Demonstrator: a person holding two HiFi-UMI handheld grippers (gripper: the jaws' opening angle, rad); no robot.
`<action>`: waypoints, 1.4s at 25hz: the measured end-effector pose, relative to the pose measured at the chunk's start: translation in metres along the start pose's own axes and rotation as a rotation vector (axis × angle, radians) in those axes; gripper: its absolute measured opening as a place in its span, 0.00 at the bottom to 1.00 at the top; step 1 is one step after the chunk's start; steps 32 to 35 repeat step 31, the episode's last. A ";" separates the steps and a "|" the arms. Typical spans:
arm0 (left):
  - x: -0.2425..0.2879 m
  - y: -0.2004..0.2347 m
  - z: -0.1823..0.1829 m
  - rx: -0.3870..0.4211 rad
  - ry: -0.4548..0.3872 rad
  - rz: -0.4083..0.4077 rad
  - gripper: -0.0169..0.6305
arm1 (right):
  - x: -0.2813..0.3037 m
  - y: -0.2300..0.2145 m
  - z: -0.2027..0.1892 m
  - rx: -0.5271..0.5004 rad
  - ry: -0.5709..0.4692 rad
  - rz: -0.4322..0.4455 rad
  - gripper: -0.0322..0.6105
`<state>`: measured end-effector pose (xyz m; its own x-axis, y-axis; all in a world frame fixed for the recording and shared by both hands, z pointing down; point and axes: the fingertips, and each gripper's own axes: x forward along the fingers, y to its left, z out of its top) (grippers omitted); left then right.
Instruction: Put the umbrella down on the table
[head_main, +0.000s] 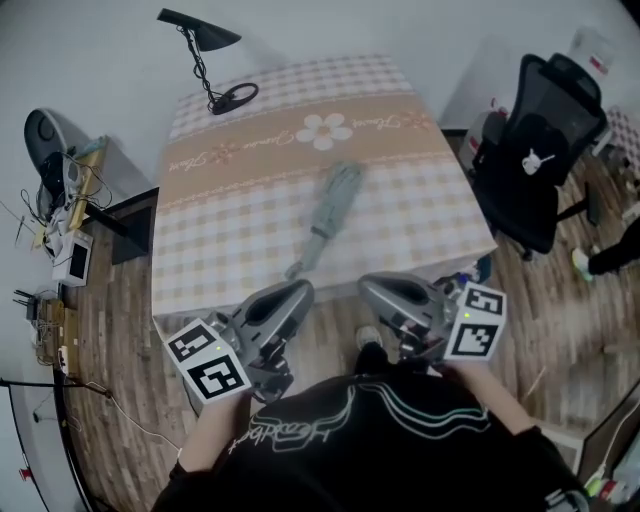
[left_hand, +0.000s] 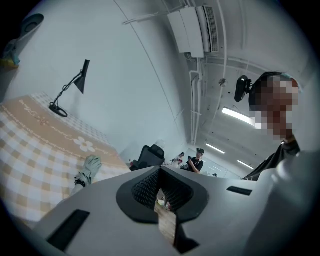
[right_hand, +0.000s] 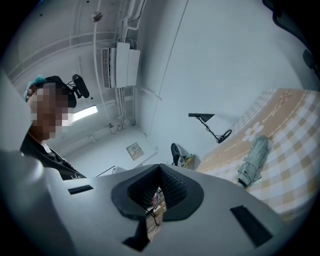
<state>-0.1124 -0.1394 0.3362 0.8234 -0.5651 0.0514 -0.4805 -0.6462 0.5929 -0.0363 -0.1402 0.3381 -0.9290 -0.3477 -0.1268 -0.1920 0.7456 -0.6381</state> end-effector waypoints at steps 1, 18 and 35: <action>-0.001 -0.003 0.001 0.002 -0.006 -0.009 0.02 | 0.001 0.005 -0.001 -0.013 0.004 0.001 0.07; -0.053 -0.055 -0.020 0.108 -0.013 -0.021 0.03 | 0.001 0.079 -0.037 -0.087 0.019 0.020 0.07; -0.052 -0.053 -0.008 0.119 -0.030 0.022 0.03 | 0.007 0.081 -0.024 -0.085 0.039 0.036 0.07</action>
